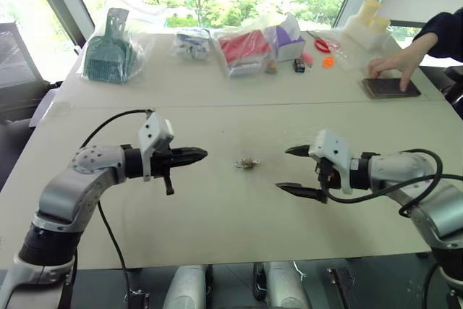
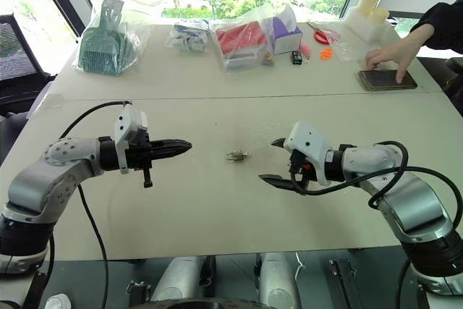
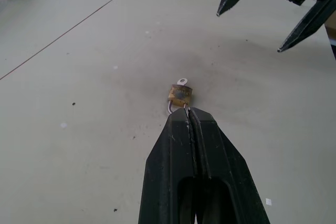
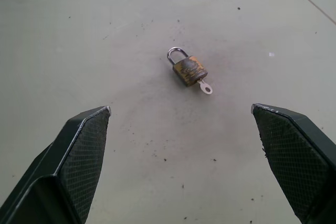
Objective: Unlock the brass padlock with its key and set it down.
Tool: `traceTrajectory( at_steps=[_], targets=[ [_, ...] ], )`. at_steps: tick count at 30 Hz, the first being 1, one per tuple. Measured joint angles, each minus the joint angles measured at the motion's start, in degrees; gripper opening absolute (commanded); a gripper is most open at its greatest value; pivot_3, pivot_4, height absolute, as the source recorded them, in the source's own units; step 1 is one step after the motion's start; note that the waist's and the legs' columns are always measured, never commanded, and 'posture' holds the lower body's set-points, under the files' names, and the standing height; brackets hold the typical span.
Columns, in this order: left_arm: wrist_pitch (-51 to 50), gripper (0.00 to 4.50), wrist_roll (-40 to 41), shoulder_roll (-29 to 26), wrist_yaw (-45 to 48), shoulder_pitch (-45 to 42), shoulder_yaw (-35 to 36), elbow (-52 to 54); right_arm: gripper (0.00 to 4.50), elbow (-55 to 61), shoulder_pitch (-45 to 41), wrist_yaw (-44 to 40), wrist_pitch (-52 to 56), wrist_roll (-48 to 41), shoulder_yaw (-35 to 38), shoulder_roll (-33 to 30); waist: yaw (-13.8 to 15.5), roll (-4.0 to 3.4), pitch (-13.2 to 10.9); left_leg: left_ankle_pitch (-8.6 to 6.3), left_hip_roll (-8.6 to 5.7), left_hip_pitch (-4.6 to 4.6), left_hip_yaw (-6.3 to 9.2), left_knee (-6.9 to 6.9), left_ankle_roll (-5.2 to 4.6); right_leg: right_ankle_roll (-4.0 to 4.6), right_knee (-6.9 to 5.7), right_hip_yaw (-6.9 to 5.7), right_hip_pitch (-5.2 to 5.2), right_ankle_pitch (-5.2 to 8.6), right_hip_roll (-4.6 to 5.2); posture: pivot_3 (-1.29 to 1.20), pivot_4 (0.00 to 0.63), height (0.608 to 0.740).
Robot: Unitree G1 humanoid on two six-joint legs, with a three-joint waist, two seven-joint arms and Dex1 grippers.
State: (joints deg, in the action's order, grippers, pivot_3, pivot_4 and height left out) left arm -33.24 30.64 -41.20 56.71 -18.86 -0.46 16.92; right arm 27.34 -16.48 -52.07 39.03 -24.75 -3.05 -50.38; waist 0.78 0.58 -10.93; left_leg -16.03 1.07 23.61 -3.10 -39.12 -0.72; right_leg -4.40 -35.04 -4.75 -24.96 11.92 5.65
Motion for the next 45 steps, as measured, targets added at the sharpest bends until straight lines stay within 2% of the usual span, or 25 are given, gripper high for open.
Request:
traceTrajectory(
  at_steps=[17,32,35,42,43,45],
  targets=[
    [0.5,0.0,-1.1,-0.3,0.2,1.0,-0.5,0.6,4.47,-2.1,-2.4,-0.6,-1.9,2.0,-1.2,0.5,0.0,0.0,0.0,0.0,0.0,0.0,-0.01,-0.02,0.0,-0.01,-0.03,0.0,0.01,-0.01,0.0,0.0,0.15,0.74],
    [4.4,0.0,-5.8,3.2,-1.3,2.3,-4.4,-1.1,4.47,-2.7,-3.1,-0.6,-1.4,2.1,-2.2,2.0,0.1,0.0,0.0,0.01,-0.01,-0.01,-0.01,-0.04,0.0,-0.02,-0.06,0.0,0.03,-0.02,0.0,0.0,0.15,0.74],
    [6.7,0.84,-7.7,4.1,-0.1,1.1,-6.9,-3.4,4.5,-2.7,-3.0,-0.3,-1.6,2.6,-2.2,1.9,0.1,0.0,0.0,0.01,-0.03,-0.02,-0.01,-0.05,0.0,-0.01,-0.06,0.0,0.05,-0.02,0.0,0.0,0.15,0.74],
    [17.0,4.2,-15.2,12.1,1.7,-6.9,-14.1,-17.6,4.5,-1.4,-1.9,1.6,-0.9,2.7,-1.6,1.9,0.2,0.01,0.0,0.01,-0.13,-0.03,-0.02,-0.08,-0.01,-0.05,-0.08,0.0,0.09,-0.05,0.0,0.0,0.15,0.74],
    [19.1,4.45,-16.4,13.5,1.9,-8.6,-14.7,-20.6,4.5,-1.3,-1.4,2.0,-0.6,2.8,-1.3,1.9,0.2,0.02,0.0,0.01,-0.15,-0.03,-0.02,-0.08,-0.01,-0.06,-0.08,-0.01,0.09,-0.05,0.0,0.0,0.15,0.74],
    [22.1,4.45,-18.0,15.3,2.3,-10.8,-15.6,-25.1,4.5,-0.7,-0.9,2.6,-0.5,2.9,-0.8,1.9,0.1,0.02,0.0,0.01,-0.15,-0.03,-0.02,-0.08,-0.01,-0.24,-0.08,-0.01,0.09,-0.15,0.0,0.0,0.15,0.74]
  ],
)
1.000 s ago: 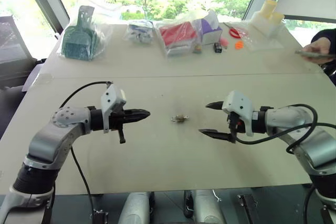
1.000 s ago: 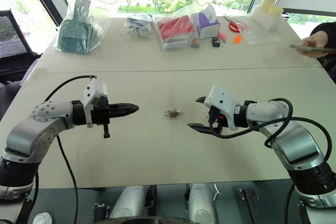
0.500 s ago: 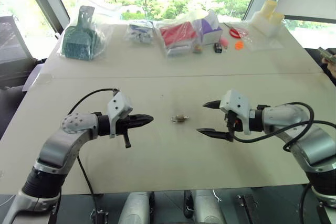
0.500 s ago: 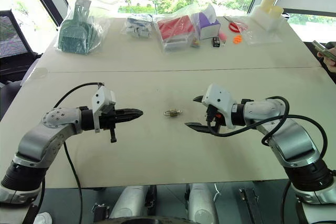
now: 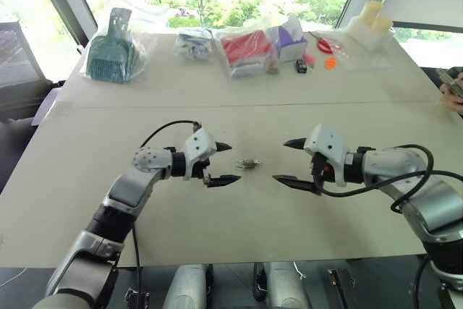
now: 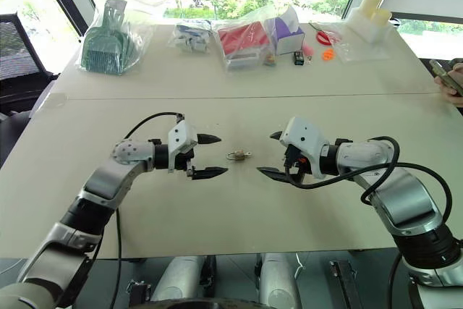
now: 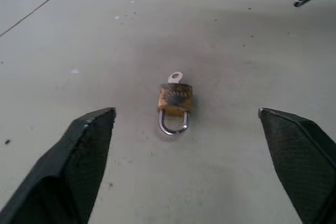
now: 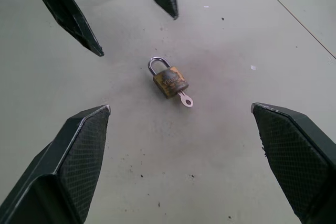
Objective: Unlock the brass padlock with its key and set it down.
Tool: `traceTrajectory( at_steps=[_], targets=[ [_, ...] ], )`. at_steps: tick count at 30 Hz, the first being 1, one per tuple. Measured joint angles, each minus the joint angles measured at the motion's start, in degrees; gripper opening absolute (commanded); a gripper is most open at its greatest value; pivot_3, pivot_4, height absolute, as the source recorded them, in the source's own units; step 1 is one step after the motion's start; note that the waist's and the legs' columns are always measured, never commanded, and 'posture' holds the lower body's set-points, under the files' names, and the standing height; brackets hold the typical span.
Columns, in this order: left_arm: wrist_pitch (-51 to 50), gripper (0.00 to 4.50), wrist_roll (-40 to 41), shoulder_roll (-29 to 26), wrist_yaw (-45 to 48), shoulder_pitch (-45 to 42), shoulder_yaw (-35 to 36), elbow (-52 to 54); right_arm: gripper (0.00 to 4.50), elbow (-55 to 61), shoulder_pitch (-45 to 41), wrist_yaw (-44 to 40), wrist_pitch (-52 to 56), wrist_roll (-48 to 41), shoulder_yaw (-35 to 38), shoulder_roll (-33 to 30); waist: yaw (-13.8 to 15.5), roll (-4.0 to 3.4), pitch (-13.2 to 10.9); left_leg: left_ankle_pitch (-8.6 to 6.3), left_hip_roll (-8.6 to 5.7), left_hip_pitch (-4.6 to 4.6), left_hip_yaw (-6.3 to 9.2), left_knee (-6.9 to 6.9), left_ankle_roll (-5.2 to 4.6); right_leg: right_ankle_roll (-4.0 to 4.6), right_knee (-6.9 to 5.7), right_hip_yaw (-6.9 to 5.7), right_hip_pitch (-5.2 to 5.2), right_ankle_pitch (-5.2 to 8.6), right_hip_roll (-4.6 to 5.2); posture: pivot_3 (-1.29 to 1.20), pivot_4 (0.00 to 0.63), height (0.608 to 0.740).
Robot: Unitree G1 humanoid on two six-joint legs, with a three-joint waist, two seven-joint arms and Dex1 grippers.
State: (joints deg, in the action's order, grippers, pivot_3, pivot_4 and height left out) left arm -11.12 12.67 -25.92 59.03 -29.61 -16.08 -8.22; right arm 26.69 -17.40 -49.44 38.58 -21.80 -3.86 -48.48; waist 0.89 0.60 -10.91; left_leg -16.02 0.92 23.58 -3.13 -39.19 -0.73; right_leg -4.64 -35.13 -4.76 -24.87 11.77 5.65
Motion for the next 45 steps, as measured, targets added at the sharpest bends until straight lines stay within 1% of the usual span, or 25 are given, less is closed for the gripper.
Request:
traceTrajectory(
  at_steps=[6,9,13,17,20,22,23,25,26,27,30,32,34,37,41,45],
  targets=[
    [7.8,4.45,-4.0,6.0,0.8,-5.8,-1.5,-14.6,4.5,3.3,2.6,1.9,1.6,0.1,1.3,0.0,0.0,0.0,0.0,0.0,0.0,-0.01,0.01,0.0,0.0,-0.02,-0.02,-0.01,0.0,-0.01,-0.01,0.0,0.15,0.74],
    [10.8,4.45,-6.1,7.8,0.8,-7.5,-1.9,-20.1,4.5,4.9,3.9,2.5,2.6,0.1,2.2,-0.1,0.0,0.01,0.0,0.0,0.01,-0.01,0.01,-0.01,0.0,-0.03,-0.02,-0.01,0.0,-0.02,0.0,0.0,0.15,0.74],
    [15.4,4.45,-8.4,10.0,0.6,-9.9,-2.3,-25.1,4.5,6.2,4.8,3.2,3.7,0.1,2.6,-0.2,0.3,0.02,0.0,0.0,0.03,-0.03,0.05,-0.03,0.0,-0.03,-0.02,-0.02,0.06,-0.02,0.01,0.0,0.15,0.74],
    [19.0,4.45,-9.9,11.2,0.3,-10.9,-2.3,-27.7,4.5,6.9,5.4,3.7,4.5,0.1,2.7,-0.2,0.8,0.02,0.0,0.0,0.04,-0.09,0.04,-0.06,-0.01,-0.01,-0.01,-0.02,0.11,-0.01,0.04,0.0,0.15,0.74],
    [20.7,3.67,-10.5,11.7,0.0,-10.9,-2.5,-28.5,4.5,7.0,5.4,4.0,4.7,0.1,3.0,-0.2,1.4,0.03,0.0,0.0,0.05,-0.11,0.07,-0.08,0.0,0.01,-0.02,-0.03,0.15,-0.01,0.04,0.0,0.15,0.74],
    [21.4,2.79,-11.0,11.7,0.0,-10.9,-2.9,-28.6,4.5,7.0,5.4,4.1,4.7,0.1,3.0,-0.2,1.4,0.02,0.0,0.0,0.05,-0.14,0.06,-0.09,-0.01,0.03,-0.02,-0.02,0.17,-0.01,0.04,0.0,0.15,0.74],
    [21.7,2.23,-11.1,11.7,0.1,-10.9,-3.1,-28.6,4.5,7.0,5.4,4.1,4.7,0.2,3.0,-0.2,1.4,0.02,0.0,0.0,0.05,-0.16,0.06,-0.09,-0.01,0.03,-0.02,-0.02,0.18,-0.01,0.04,0.0,0.15,0.74],
    [21.8,1.34,-11.4,11.7,0.2,-10.9,-3.4,-28.6,4.5,7.0,5.2,4.0,4.7,0.2,3.0,-0.2,1.4,0.02,0.0,0.0,0.06,-0.17,0.07,-0.09,-0.01,0.04,-0.02,-0.02,0.19,-0.02,0.04,0.0,0.15,0.74],
    [21.7,0.81,-11.5,11.6,0.2,-10.7,-3.4,-28.2,4.5,6.9,5.0,4.0,4.6,0.3,3.0,-0.2,1.3,0.02,0.0,0.0,0.06,-0.17,0.07,-0.09,-0.01,0.05,-0.03,-0.02,0.19,-0.02,0.03,0.0,0.15,0.74],
    [21.6,0.74,-11.6,11.3,0.2,-10.5,-3.4,-27.8,4.5,6.9,4.8,3.8,4.4,0.4,2.8,-0.2,1.3,0.02,0.0,0.0,0.06,-0.17,0.07,-0.09,-0.01,0.04,-0.03,-0.02,0.19,-0.02,0.03,0.0,0.15,0.74],
    [19.9,0.74,-11.7,10.8,0.5,-9.8,-3.3,-25.6,4.5,6.3,3.8,3.9,2.9,1.6,1.7,-0.1,1.1,0.02,0.0,0.0,0.07,-0.17,0.06,-0.09,-0.01,0.03,-0.03,-0.02,0.18,-0.03,0.01,0.0,0.15,0.74],
    [17.3,0.74,-11.2,9.9,1.0,-8.7,-3.2,-22.7,4.5,4.5,2.2,5.2,-0.7,5.5,-0.7,0.0,1.0,0.02,0.1,0.0,0.06,-0.18,0.06,-0.08,-0.01,0.02,-0.04,-0.02,0.17,-0.03,-0.03,0.0,0.15,0.74],
    [13.3,0.74,-10.0,8.3,2.8,-7.7,-2.9,-19.0,4.5,0.6,0.3,8.1,-8.0,13.5,-4.6,0.0,0.9,0.01,0.1,0.0,0.04,-0.16,0.04,-0.06,-0.01,0.02,-0.05,-0.03,0.13,-0.02,-0.04,0.0,0.15,0.74],
    [5.7,0.74,-6.9,6.2,4.9,-6.0,-2.0,-13.1,4.5,-4.1,-0.5,10.8,-18.2,22.5,-9.2,0.3,0.8,0.0,0.0,0.0,0.03,-0.07,0.02,-0.04,-0.01,-0.01,-0.06,-0.02,0.05,-0.02,-0.05,0.0,0.15,0.74],
    [-1.9,0.74,-3.1,4.5,5.7,-6.0,0.4,-4.6,4.5,-6.8,-1.5,13.1,-27.5,29.6,-12.7,3.3,1.0,0.03,0.0,0.01,0.01,-0.06,0.01,-0.05,0.0,-0.02,-0.06,-0.02,0.06,-0.02,-0.05,0.0,0.15,0.74],
    [-5.8,0.74,-1.5,2.9,5.8,-6.1,1.6,0.0,4.5,-8.7,-2.0,13.4,-32.3,33.7,-14.1,5.2,1.2,0.02,0.0,0.01,0.01,-0.08,0.01,-0.07,0.0,-0.01,-0.06,-0.02,0.08,-0.02,-0.05,0.0,0.15,0.74]
  ],
)
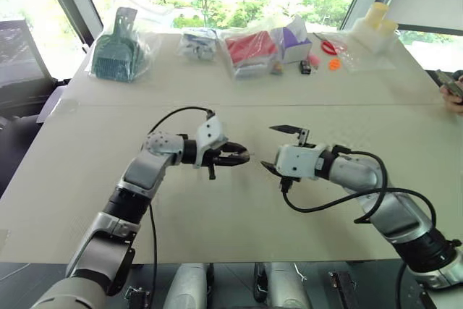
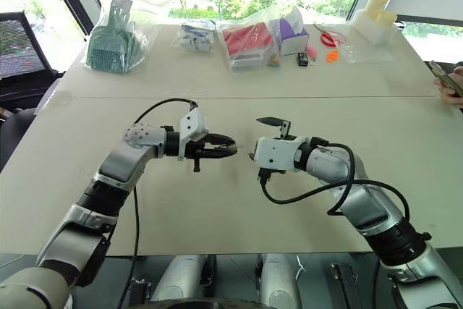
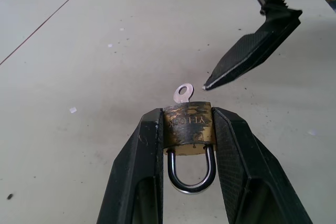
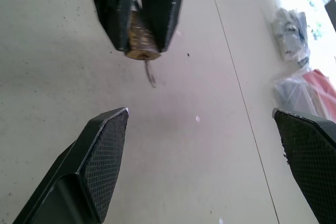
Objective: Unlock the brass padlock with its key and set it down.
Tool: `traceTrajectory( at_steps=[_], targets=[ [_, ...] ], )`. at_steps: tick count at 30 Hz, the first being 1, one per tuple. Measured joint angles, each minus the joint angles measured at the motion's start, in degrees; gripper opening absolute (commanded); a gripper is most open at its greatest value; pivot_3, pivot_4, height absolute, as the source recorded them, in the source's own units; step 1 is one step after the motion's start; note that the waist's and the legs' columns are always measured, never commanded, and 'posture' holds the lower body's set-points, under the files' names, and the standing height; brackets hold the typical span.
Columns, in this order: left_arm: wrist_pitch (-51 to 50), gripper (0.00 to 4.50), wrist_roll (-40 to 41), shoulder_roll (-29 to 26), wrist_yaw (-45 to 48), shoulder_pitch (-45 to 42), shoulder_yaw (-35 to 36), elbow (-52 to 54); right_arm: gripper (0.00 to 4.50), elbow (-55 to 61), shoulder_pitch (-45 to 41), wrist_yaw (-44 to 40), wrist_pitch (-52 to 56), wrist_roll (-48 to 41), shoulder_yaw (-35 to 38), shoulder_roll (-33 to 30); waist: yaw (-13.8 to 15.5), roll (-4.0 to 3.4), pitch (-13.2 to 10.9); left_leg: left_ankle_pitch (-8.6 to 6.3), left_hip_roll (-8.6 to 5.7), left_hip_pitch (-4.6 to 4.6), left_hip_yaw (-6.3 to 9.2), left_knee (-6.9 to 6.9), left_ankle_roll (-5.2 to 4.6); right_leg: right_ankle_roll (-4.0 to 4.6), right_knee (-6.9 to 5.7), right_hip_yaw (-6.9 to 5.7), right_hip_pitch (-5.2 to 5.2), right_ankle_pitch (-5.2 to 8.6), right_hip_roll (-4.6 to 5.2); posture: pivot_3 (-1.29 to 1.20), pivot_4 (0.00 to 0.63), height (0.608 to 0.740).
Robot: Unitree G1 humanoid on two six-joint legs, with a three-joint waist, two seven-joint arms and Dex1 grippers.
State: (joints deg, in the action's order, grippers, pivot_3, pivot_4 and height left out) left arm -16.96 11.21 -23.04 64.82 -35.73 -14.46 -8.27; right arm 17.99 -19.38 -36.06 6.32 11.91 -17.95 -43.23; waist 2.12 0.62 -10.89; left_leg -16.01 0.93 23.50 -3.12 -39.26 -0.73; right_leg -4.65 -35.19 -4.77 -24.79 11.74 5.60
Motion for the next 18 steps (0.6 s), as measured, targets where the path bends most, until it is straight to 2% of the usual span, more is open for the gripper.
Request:
traceTrajectory(
  at_steps=[7,10,17,18],
  targets=[
    [-1.5,0.74,0.8,-0.7,-0.1,0.0,0.1,2.2,4.5,-0.9,-1.3,-0.8,-1.8,1.9,-0.1,3.6,0.0,0.0,0.0,0.0,0.0,0.0,0.0,0.0,0.0,0.0,-0.01,0.0,0.0,0.0,-0.01,0.0,0.15,0.74],
    [-1.5,0.74,0.7,-0.9,-0.1,0.0,0.1,2.3,3.67,-0.9,-1.4,-1.6,-1.8,2.4,-0.1,4.4,0.0,0.0,0.0,0.0,-0.01,0.0,0.0,0.0,0.0,0.01,-0.01,0.0,0.0,0.0,-0.01,0.0,0.15,0.74],
    [-1.2,0.74,0.7,-1.2,-0.7,0.0,0.2,2.7,0.01,-1.2,-1.4,-3.5,-1.7,3.1,-0.8,5.8,0.0,-0.01,0.0,0.0,-0.01,-0.01,-0.01,0.0,0.0,0.0,-0.01,0.0,0.0,0.0,-0.01,0.0,0.15,0.74],
    [-1.2,0.74,0.7,-1.2,-0.9,0.0,0.3,2.8,0.01,-1.4,-1.4,-3.9,-1.8,3.4,-1.1,5.9,0.0,-0.01,0.0,0.0,-0.01,-0.01,-0.01,0.0,0.0,0.0,-0.02,0.0,0.0,0.0,-0.01,0.0,0.15,0.74]
  ],
)
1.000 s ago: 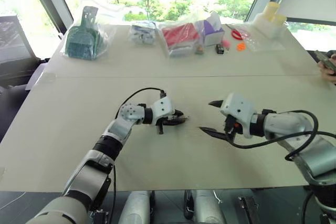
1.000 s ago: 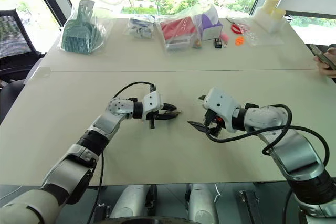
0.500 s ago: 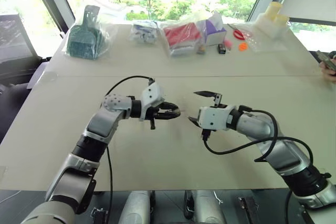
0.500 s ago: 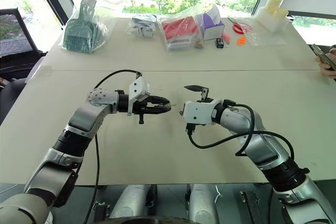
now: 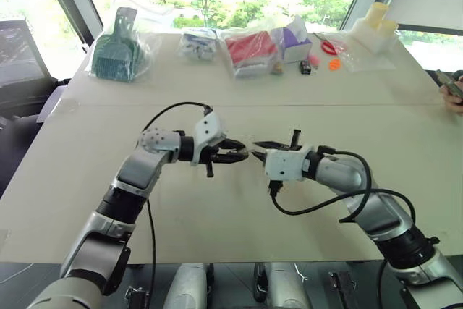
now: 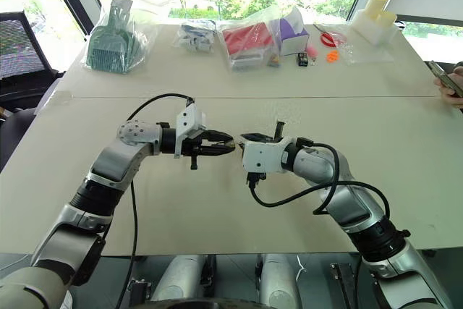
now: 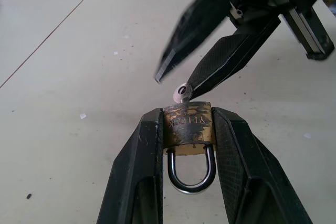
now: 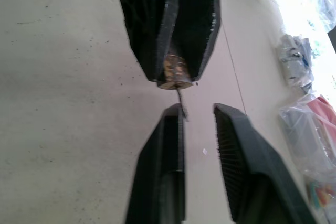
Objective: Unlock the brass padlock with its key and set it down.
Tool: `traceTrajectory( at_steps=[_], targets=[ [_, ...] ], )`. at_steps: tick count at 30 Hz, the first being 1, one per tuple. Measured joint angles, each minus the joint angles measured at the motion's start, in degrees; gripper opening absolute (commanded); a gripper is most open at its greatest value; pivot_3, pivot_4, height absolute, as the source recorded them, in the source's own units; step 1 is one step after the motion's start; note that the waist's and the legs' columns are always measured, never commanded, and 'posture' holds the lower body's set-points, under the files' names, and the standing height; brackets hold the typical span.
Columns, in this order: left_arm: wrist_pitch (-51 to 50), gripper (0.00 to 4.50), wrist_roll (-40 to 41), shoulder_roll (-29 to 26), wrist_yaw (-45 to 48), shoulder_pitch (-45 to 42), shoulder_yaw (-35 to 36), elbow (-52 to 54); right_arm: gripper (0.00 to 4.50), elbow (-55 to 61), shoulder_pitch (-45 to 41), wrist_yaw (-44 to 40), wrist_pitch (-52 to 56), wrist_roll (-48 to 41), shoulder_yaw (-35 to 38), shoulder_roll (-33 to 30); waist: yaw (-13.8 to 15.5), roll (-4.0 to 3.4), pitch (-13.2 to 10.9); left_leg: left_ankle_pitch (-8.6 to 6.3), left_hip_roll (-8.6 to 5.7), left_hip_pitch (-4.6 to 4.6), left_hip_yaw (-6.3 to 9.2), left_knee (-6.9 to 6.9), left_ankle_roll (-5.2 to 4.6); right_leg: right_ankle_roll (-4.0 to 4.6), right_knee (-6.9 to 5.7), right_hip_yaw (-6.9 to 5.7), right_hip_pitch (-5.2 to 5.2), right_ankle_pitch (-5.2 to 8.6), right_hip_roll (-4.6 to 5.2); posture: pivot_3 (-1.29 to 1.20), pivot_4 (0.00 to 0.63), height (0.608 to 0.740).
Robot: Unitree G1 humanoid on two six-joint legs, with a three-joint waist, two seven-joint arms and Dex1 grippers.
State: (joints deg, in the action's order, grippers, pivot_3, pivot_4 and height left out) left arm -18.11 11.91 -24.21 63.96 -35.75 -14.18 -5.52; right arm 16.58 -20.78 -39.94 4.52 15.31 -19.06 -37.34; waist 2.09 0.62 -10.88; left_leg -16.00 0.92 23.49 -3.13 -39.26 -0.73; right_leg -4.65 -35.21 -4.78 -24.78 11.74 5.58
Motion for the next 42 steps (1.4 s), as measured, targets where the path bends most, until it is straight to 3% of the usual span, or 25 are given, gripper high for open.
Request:
traceTrajectory(
  at_steps=[11,18,23,26,29,36,42],
  targets=[
    [4.0,0.74,-1.6,-1.1,-0.4,0.2,-0.4,0.5,0.01,-2.8,-5.2,-6.8,1.1,-2.5,-0.1,0.7,-0.1,0.0,0.0,0.0,0.0,-0.02,-0.01,0.0,0.0,0.0,-0.02,0.0,0.0,0.0,0.0,0.0,0.15,0.74],
    [24.9,0.74,-10.3,-2.8,-1.4,0.4,-3.1,-2.0,0.01,-4.3,-12.8,-20.4,16.6,-12.6,0.4,0.2,0.2,-0.02,0.0,0.0,0.0,-0.03,-0.01,-0.01,0.0,0.02,-0.03,0.0,0.01,-0.01,0.01,0.0,0.15,0.74],
    [34.9,0.74,-13.3,-2.6,-2.8,0.2,-4.2,-6.1,0.01,-4.5,-14.8,-23.3,23.8,-14.3,-0.2,0.2,0.0,-0.02,0.0,0.0,0.01,-0.03,-0.03,-0.01,0.0,0.02,-0.04,0.0,0.0,-0.01,0.01,0.0,0.15,0.74],
    [36.2,0.74,-13.2,-2.6,-3.2,-0.1,-4.1,-7.2,0.01,-4.7,-14.9,-22.1,22.9,-13.9,-0.3,0.4,0.0,-0.02,0.0,0.0,0.0,-0.03,-0.04,-0.01,0.0,0.01,-0.05,0.0,0.0,-0.02,0.01,0.0,0.15,0.74],
    [32.1,0.74,-10.4,-2.5,-2.9,-0.1,-2.7,-6.9,0.01,-5.8,-14.1,-18.8,13.2,-10.8,-0.6,0.2,0.0,-0.02,0.0,0.0,0.0,-0.03,-0.06,-0.01,0.0,0.0,-0.05,0.0,0.0,-0.02,0.01,0.0,0.15,0.74],
    [16.0,0.74,-1.9,-3.1,1.5,0.3,-1.0,-3.1,3.5,-13.2,-10.1,-6.6,-18.2,0.4,-1.4,-3.8,-0.3,-0.01,0.0,0.02,-0.01,-0.03,-0.27,-0.01,0.03,-0.03,-0.04,0.01,0.0,-0.01,0.0,0.0,0.15,0.74],
    [7.5,0.74,3.6,-3.2,3.9,0.1,0.8,-0.9,3.5,-16.4,-10.4,0.4,-34.0,3.6,-0.4,-3.7,-1.4,-0.01,0.0,0.03,0.0,-0.05,-0.18,0.0,0.05,-0.03,-0.07,0.01,0.01,0.0,-0.01,0.0,0.15,0.74]
  ],
)
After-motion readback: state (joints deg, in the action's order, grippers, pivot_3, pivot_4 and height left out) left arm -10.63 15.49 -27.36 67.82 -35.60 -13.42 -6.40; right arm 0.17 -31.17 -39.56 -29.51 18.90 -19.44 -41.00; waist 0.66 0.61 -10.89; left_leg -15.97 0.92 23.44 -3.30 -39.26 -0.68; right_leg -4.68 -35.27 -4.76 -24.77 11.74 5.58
